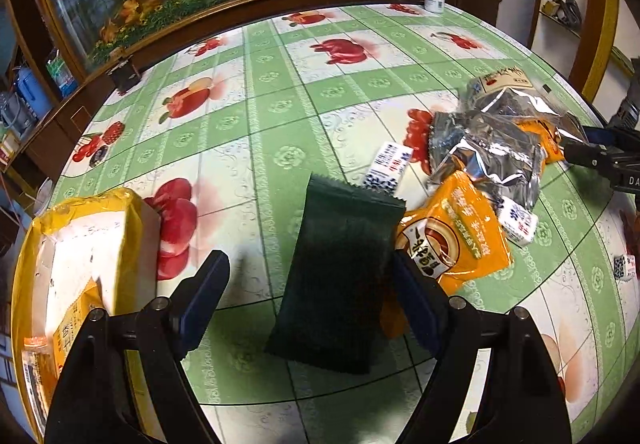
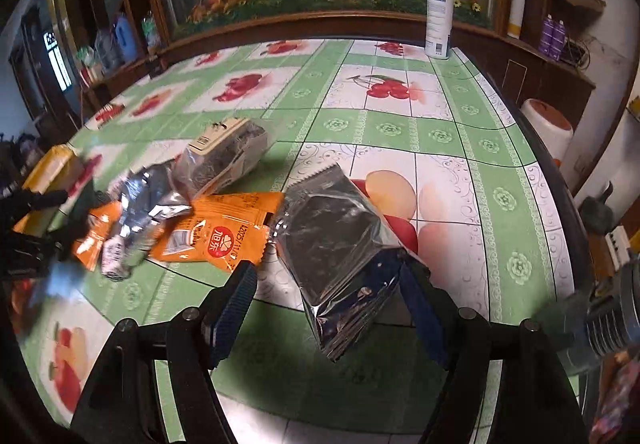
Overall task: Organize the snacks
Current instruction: 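Grasp the dark green packet with the left gripper while the right grasps a silver foil packet, then carry the green and silver packets to the yellow tray and release them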
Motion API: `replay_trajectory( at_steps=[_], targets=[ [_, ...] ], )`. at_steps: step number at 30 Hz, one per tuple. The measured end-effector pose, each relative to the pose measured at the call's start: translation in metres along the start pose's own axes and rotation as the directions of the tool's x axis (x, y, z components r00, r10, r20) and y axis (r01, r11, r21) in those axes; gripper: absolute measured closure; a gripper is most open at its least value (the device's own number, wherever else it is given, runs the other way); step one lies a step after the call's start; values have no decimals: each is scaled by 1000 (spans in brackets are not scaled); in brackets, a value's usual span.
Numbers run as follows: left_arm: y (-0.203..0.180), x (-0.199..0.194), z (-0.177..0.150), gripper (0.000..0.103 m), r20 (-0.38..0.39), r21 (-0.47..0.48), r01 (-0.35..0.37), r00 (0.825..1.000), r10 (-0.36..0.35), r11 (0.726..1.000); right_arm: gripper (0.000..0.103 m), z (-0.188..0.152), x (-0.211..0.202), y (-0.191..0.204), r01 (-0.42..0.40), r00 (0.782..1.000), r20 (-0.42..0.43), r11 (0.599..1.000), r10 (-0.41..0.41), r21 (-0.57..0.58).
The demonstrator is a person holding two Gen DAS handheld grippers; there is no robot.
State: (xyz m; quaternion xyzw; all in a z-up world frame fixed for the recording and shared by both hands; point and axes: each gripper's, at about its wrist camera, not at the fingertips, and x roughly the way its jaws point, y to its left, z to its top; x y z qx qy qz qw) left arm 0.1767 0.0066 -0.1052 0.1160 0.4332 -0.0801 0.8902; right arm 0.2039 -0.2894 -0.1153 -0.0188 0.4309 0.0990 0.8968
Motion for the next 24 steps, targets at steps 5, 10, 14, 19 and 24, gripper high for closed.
replay_trajectory(
  at_steps=[5,10,14,19,24],
  targets=[
    [3,-2,7,21,-7,11,2,1000,-2,1000,25,5,-8,-1,23,1000,14,1000,-23,2],
    [10,15,6,20,-64,-26,36,997,-37,999,19,22,15,8,11,998,-57,999,-13,-35],
    [24,17,-1,22,-81,-115,123,988,-133,986,28,21,21,6,25,998,-56,999,-27,-33],
    [17,3,-9,61,-67,-124,148,985,-157,981,44,6,5,2,10,999,-38,1000,-11,-7],
    [15,-10,-23,61,-49,-172,164,983,-175,971,47,-15,-17,-3,-52,999,-5,996,52,69]
  ],
)
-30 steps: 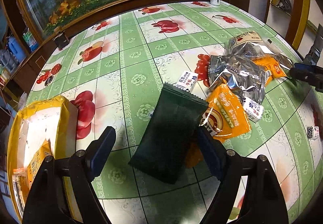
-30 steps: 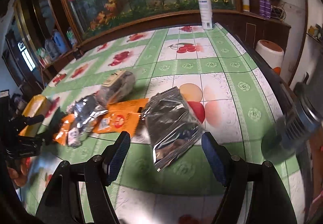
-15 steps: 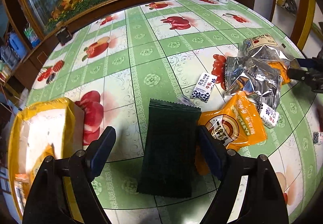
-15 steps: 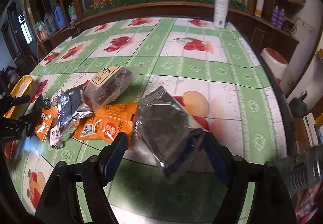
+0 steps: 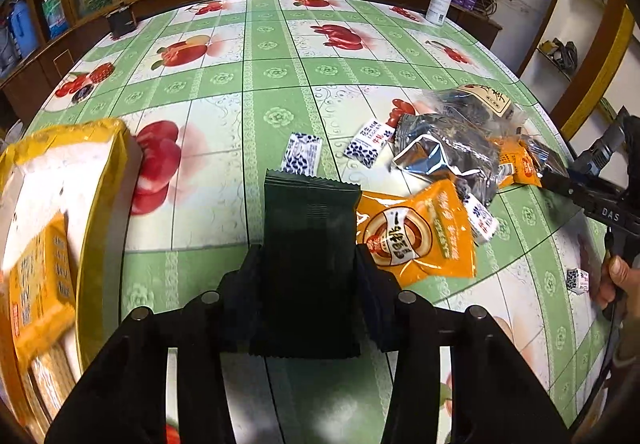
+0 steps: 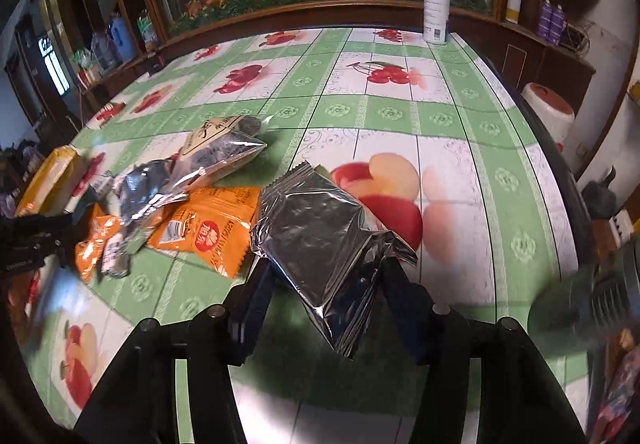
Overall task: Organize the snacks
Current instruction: 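Carry the green and silver packets to the yellow tray and release them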
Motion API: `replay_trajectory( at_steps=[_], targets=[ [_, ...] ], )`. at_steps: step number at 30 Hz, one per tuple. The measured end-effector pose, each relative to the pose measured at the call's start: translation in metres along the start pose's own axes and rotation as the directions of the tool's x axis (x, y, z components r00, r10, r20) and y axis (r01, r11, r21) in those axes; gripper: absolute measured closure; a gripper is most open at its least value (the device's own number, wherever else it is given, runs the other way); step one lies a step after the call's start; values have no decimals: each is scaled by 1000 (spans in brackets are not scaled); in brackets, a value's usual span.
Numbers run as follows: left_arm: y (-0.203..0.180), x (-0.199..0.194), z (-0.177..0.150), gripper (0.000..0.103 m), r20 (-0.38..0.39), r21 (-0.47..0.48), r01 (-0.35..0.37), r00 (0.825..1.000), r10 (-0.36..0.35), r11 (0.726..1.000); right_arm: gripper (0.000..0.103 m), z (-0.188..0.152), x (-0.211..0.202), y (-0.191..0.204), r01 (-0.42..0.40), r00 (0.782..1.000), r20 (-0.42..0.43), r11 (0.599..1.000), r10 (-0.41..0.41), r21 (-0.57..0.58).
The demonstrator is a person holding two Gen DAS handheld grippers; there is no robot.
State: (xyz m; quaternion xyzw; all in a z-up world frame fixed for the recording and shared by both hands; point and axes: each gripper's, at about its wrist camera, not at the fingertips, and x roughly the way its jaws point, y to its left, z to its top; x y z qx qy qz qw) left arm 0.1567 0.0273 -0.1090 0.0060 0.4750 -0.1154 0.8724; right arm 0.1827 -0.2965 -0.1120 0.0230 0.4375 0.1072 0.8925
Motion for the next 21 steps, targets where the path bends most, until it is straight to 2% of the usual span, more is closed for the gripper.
replay_trajectory(
  at_steps=[7,9,16,21],
  targets=[
    [14,-35,-21,61,82,-105,70,995,-61,992,54,-21,-44,9,-133,989,80,989,128,65],
    [16,-42,-26,61,90,-115,69,994,-59,991,63,-26,-53,19,-150,985,88,987,146,48],
    [22,-62,-34,61,122,-141,93,990,-76,986,64,-36,-60,48,-186,980,68,982,188,-24],
    [31,-76,-39,61,148,-176,135,983,-110,975,65,-36,-71,63,-245,966,74,968,249,-53]
  ],
)
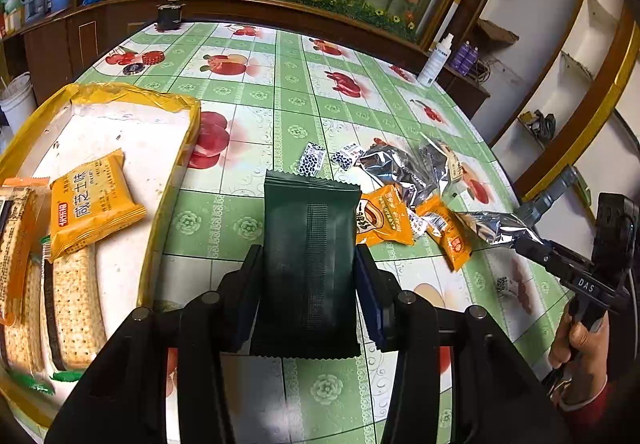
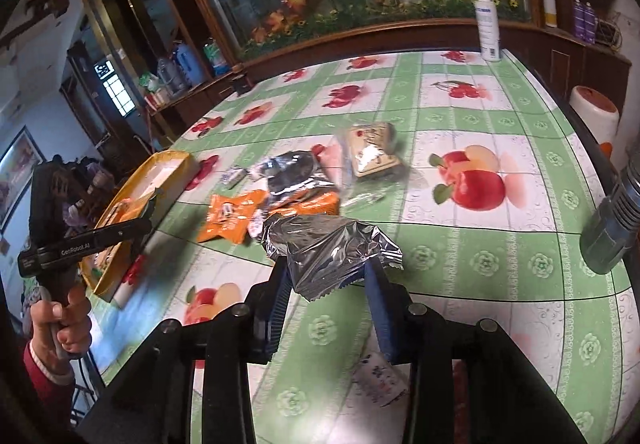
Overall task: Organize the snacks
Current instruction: 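Carry the green and silver packets to the yellow tray and release them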
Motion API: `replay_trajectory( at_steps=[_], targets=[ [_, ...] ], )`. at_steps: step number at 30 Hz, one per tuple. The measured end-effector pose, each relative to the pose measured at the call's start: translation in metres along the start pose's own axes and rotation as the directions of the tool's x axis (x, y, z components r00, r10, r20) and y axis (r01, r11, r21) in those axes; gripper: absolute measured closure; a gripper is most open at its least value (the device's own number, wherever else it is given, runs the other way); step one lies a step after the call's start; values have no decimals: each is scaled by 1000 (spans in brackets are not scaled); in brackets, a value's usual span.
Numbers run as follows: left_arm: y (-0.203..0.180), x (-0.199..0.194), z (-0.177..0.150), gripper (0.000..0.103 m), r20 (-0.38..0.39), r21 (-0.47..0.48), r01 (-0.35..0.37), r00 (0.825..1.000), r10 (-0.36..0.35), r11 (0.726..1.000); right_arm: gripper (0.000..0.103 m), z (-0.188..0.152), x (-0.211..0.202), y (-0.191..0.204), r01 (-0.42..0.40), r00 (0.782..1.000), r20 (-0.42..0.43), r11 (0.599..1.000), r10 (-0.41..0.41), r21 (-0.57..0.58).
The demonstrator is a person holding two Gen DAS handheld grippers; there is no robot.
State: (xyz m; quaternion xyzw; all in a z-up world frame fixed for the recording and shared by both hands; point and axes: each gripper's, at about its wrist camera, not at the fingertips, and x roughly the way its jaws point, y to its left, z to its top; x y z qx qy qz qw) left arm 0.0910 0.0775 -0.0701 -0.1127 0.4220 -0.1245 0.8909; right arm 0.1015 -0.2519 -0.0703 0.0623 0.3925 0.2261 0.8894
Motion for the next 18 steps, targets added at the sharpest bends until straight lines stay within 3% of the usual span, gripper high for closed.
replay_trajectory(
  at_steps=[4,5,6,13,16,17,18],
  targets=[
    [6,-15,-1,61,32,-15,-15,999,15,1000,72,5,-7,16,-66,997,29,998,66,-4],
    [8,-19,-2,61,39,-22,-18,999,19,1000,82,8,-8,22,-78,996,35,997,78,-13],
    [12,-23,-3,61,46,-32,-23,999,25,999,102,9,-7,27,-90,995,36,996,91,-19],
    [40,-41,-9,61,71,-100,-42,996,49,994,102,14,23,66,-162,987,-24,985,160,-65],
    [45,-46,-12,61,80,-110,-38,996,47,993,92,7,41,80,-163,985,-70,982,156,-94],
    [46,-47,-12,61,82,-112,-36,996,45,993,79,4,45,84,-168,984,-81,981,161,-95],
    [46,-48,-13,61,83,-113,-31,996,41,993,60,0,51,89,-186,979,-98,978,177,-94]
  ],
)
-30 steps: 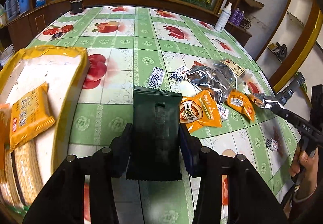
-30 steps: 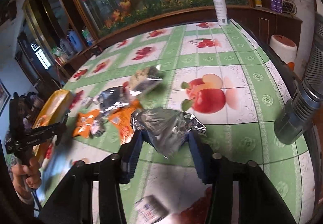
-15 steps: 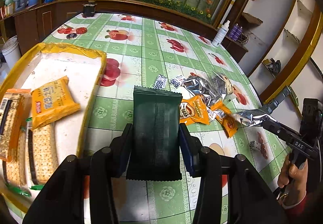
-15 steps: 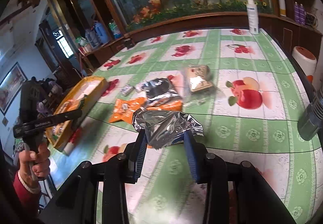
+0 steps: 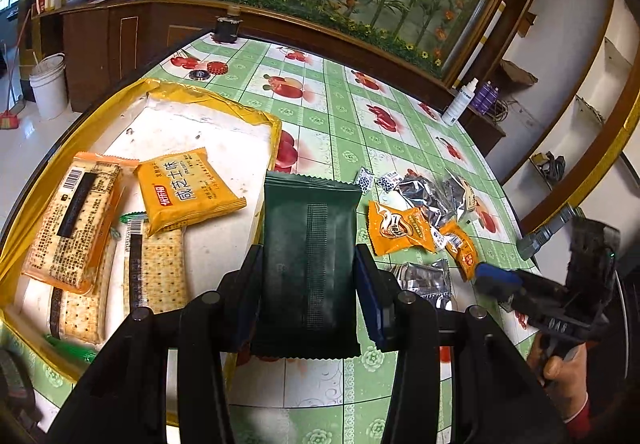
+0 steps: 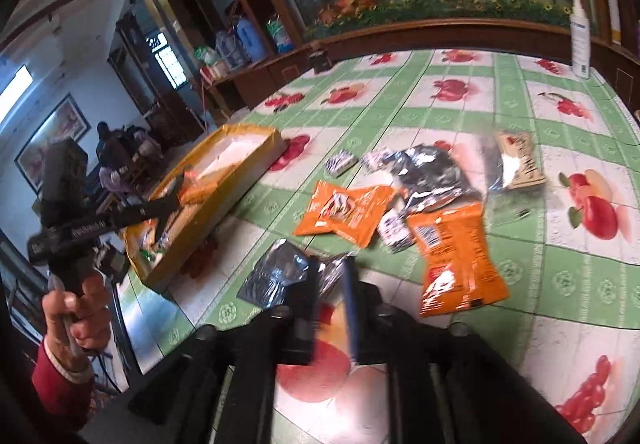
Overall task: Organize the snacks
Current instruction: 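Carry the green and silver packets to the yellow tray and release them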
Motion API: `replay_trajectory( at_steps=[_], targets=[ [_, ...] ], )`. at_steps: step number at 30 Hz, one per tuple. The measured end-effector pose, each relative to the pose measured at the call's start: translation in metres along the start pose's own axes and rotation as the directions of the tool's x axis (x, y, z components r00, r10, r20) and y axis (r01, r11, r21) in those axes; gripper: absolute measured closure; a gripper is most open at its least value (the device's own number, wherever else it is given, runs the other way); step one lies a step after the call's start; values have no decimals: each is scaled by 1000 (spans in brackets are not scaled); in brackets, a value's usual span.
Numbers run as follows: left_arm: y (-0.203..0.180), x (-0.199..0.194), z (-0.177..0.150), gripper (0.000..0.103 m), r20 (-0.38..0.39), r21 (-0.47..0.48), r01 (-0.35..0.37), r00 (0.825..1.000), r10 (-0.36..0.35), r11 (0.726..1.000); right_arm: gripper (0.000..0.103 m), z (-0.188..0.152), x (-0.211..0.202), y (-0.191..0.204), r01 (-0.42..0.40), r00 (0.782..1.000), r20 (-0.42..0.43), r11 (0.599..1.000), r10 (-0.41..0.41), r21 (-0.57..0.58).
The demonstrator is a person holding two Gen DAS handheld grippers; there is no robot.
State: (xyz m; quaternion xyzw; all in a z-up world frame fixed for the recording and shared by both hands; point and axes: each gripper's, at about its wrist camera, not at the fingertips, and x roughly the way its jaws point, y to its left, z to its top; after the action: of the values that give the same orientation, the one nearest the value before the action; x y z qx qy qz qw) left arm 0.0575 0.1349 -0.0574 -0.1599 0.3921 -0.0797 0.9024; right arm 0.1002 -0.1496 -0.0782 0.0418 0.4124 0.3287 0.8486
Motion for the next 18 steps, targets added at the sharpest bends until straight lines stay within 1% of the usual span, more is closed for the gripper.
replay_trajectory(
  at_steps=[1,2,5,6,8,9,11,12,13,14,15,17,18],
  targets=[
    [1,-2,0,61,0,0,4,1000,-4,1000,48,-2,6,4,-9,1000,-15,1000,9,-1],
    [1,-3,-1,61,3,2,4,1000,-4,1000,36,-4,12,9,3,1000,-25,1000,-4,-13],
    [0,-8,-2,61,8,3,10,1000,-10,1000,37,-4,26,23,15,999,-45,999,-17,-49],
    [0,-10,-3,61,11,3,11,1000,-11,1000,37,-4,25,28,20,999,-32,997,-23,-78],
    [2,-15,-3,61,17,1,13,1000,-13,1000,37,0,19,46,2,1000,-4,978,-3,-211],
    [4,-17,-3,61,19,-4,19,1000,-19,1000,31,1,18,55,-8,1000,-11,955,4,-295],
    [6,-19,-2,61,19,-20,32,999,-31,999,20,4,23,74,2,998,-48,874,-29,-486],
    [8,-19,-2,61,18,-28,38,999,-38,999,20,5,28,79,13,996,-63,834,-57,-552],
    [9,-20,-2,61,18,-33,39,999,-38,999,20,6,36,81,19,992,-89,804,-90,-594],
    [8,-20,-3,61,18,-33,35,999,-35,999,20,8,46,80,2,983,-142,785,-114,-619],
    [7,-22,-4,61,19,-30,33,999,-32,999,23,10,55,77,-23,973,-192,774,-128,-633],
    [6,-24,-6,61,20,-26,32,999,-32,999,23,10,66,71,-44,962,-233,761,-142,-647],
    [6,-25,-6,61,20,-24,33,999,-32,999,27,8,69,69,-75,957,-260,763,-126,-643]
  ],
)
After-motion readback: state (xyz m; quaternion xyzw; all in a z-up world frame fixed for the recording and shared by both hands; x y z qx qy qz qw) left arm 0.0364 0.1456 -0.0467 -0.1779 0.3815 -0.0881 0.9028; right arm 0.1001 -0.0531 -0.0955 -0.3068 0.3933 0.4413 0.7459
